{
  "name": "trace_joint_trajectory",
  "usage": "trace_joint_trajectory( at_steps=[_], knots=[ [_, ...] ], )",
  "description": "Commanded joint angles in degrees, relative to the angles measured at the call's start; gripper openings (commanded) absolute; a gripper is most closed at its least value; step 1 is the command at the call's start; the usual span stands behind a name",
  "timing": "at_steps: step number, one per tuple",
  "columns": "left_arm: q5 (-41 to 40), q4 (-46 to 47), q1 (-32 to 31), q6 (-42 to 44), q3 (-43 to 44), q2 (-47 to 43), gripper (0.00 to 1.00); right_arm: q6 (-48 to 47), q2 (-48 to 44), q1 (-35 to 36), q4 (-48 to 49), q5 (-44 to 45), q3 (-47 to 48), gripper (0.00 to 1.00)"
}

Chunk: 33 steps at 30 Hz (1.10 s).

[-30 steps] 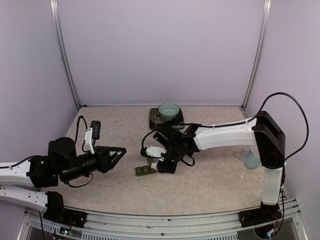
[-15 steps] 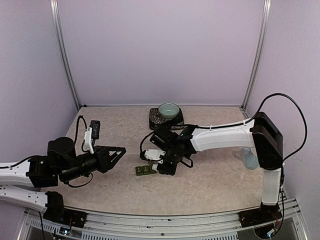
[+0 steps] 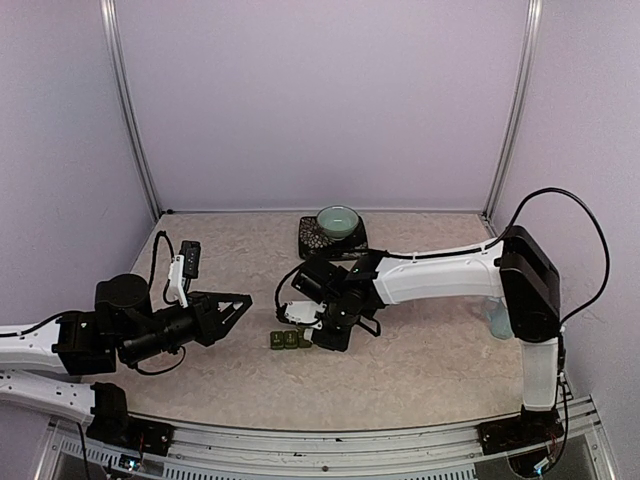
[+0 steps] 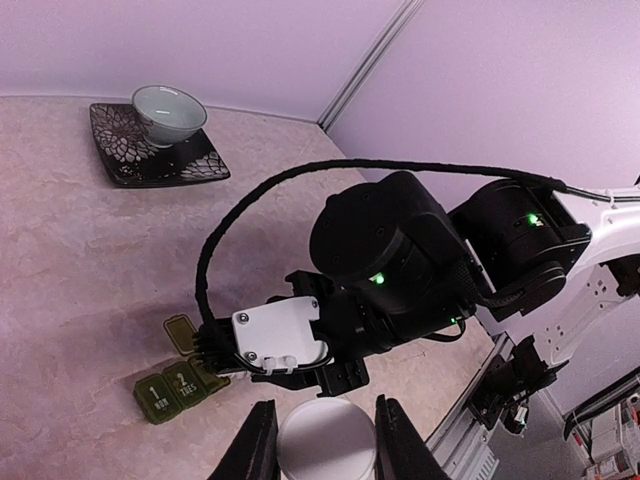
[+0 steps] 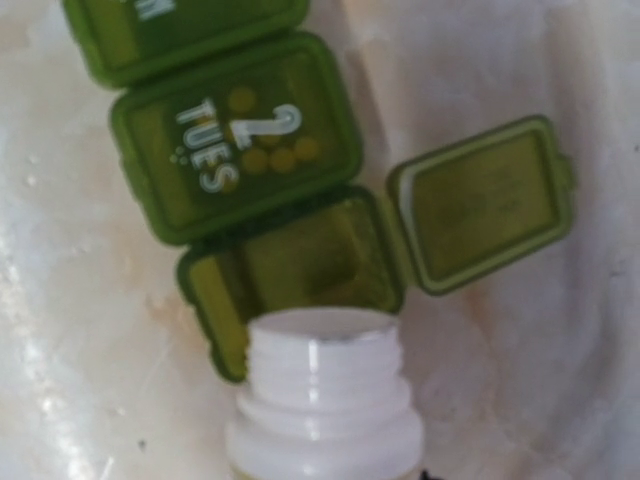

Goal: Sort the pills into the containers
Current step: Pour the pill into the compartment of the pill container.

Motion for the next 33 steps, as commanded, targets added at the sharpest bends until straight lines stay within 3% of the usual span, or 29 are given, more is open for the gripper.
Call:
trace_joint_trajectory(
  at_steps=[1, 33],
  knots=[
    [0.0, 1.5, 0.4, 0.1, 0.0, -0.1, 0.27, -0.7, 1.4, 1.0, -2.5, 2.0, 2.1, 0.27],
    [0.6, 3.4, 0.3, -1.4, -2.4, -0.5, 0.27, -4.0, 1.9, 3.8, -4.0, 8.8, 4.2, 0.27]
  ],
)
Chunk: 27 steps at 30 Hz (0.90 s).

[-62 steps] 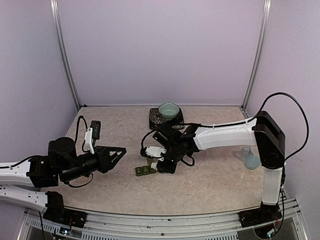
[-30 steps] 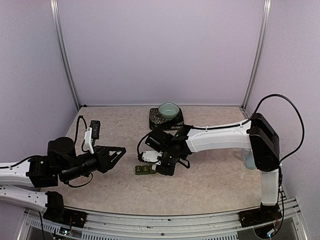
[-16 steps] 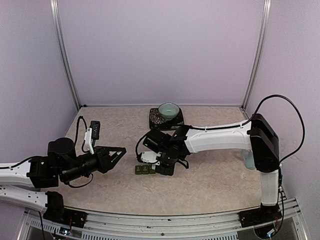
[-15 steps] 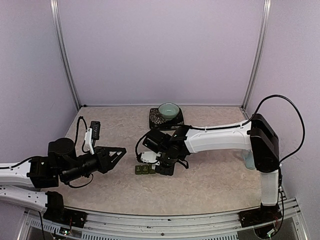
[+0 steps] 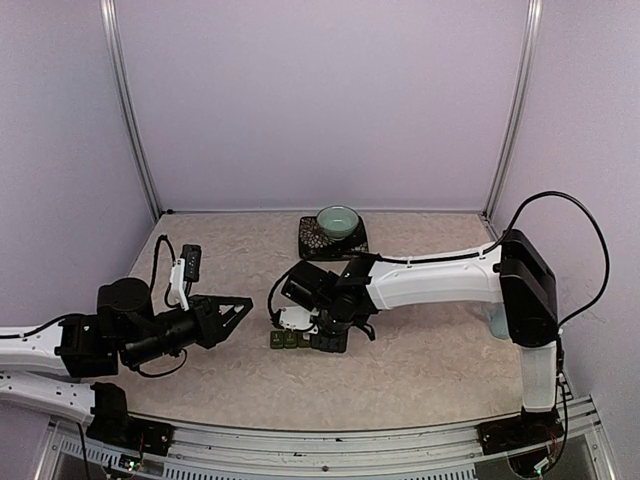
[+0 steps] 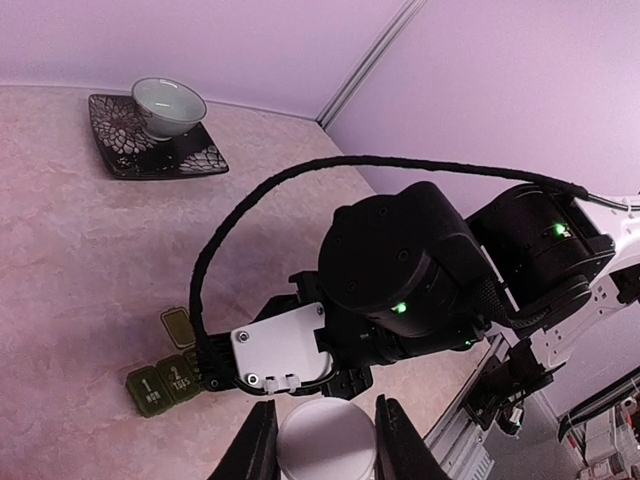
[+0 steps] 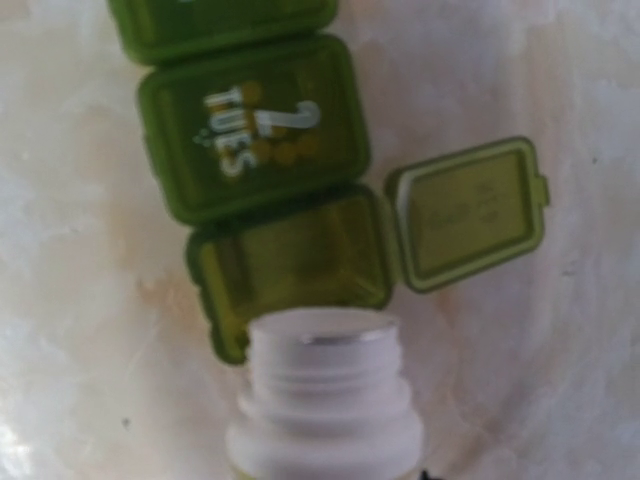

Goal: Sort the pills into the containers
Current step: Pour the pill into the compartment of the pill container.

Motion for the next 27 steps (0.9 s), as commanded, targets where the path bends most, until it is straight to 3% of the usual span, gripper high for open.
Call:
trace_joint_trajectory(
  at_steps=[1, 27],
  knots=[
    [0.3, 1.7, 0.4, -0.2, -0.9, -0.6, 0.27, -1.1, 1.0, 1.0, -0.5, 1.3, 1.3, 0.27],
    [0.5, 2.5, 0.3, -0.9, -1.9, -0.8, 0.27, -5.3, 0.0, 3.6, 2.7, 9.4, -2.1, 0.27]
  ],
)
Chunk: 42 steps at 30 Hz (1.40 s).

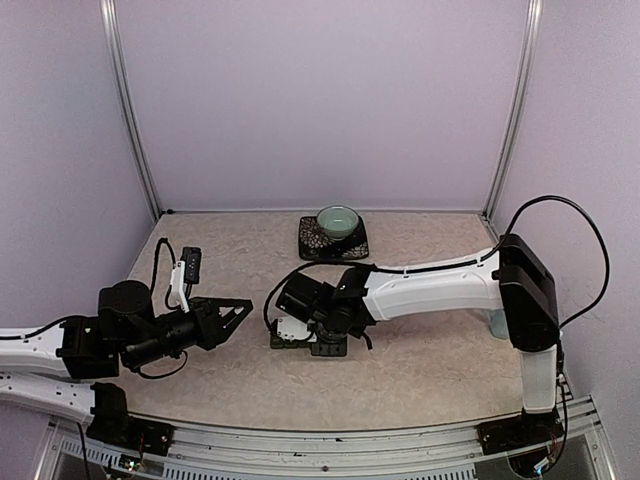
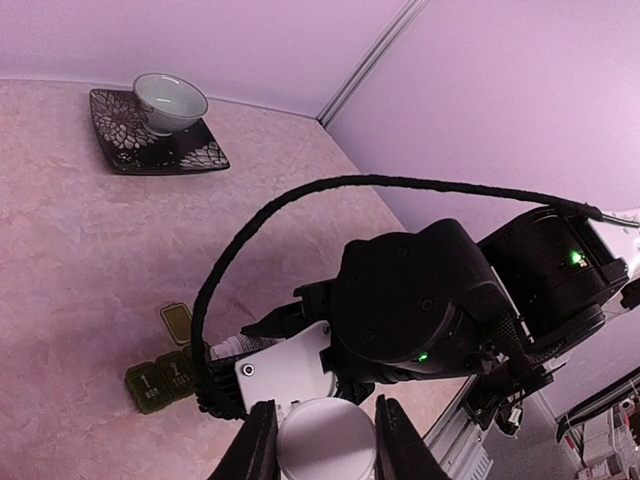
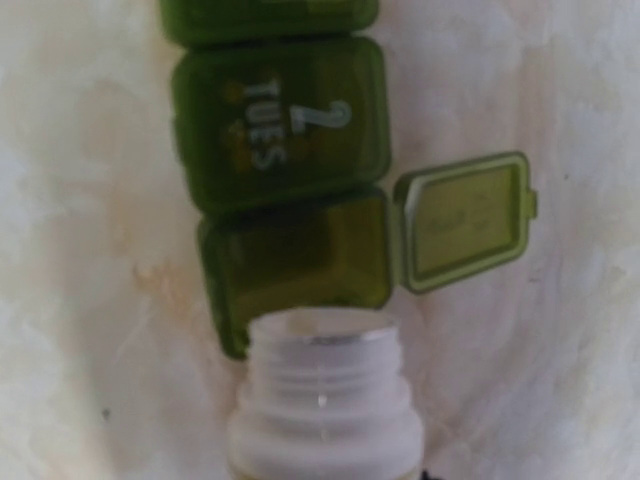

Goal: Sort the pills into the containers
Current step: Pour the pill into the compartment of the pill container.

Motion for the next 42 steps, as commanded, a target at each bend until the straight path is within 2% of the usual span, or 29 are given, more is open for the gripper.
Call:
trace_joint_trajectory(
  at_steps=[1, 12, 42],
  knots=[
    [0.4, 1.7, 0.2, -0.2, -0.8, -0.6, 0.27, -0.9, -0.1, 0.8, 1.5, 2.7, -1.2, 0.27],
    [0.4, 1.6, 0.2, -0.3, -0.8, -1.0, 0.27, -1.9, -0.2, 1.3, 2.3, 5.1, -1.5, 0.27],
    [0.3, 1.0, 0.1, -0.2, 0.6, -0.2, 0.27, -0.2, -3.9, 1.2, 6.1, 2.3, -5.3, 0.27]
  ],
)
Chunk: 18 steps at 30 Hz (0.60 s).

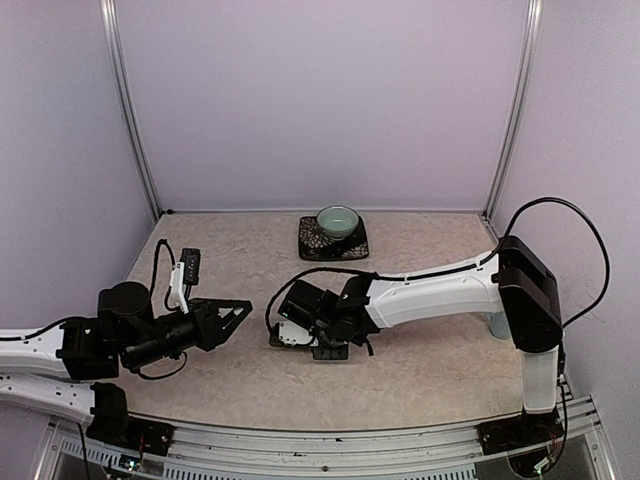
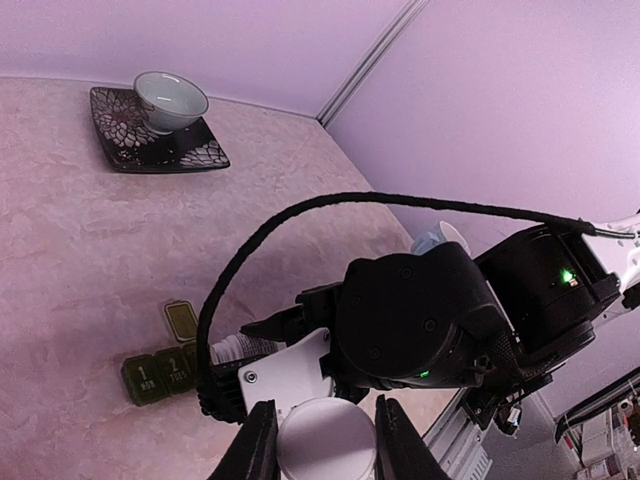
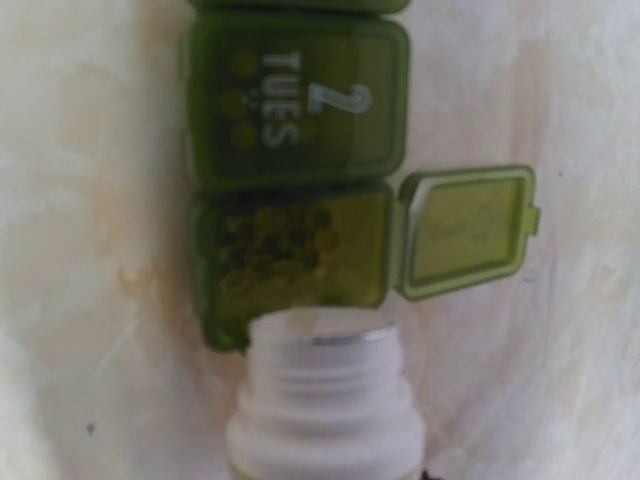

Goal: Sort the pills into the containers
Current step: Pour the pill into the compartment of the pill container.

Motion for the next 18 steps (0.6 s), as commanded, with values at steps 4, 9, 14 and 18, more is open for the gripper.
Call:
trace_joint_trajectory(
  at_steps=[4, 9, 14, 18],
  knots=[
    [0.3, 0.9, 0.0, 0.0, 1.1, 0.6, 0.27, 1.1, -4.2, 0.2, 2.0, -1.2, -1.9, 0.27],
    [0.1, 1.0, -0.1, 0.0, 1.0, 0.7, 0.26, 1.6, -5.3, -0.1, 3.7, -2.2, -3.2, 0.27],
    [0.1, 1.1, -0.1, -0.1, 1.1, 1.0, 0.27, 2.4, -6.1, -0.4, 5.6, -3.7, -4.9, 0.27],
    [0.0, 1.1, -0.1, -0.1, 1.0, 0.9, 0.26, 3.0, -6.6, -0.7, 7.1, -4.2, -6.0, 0.27]
  ],
)
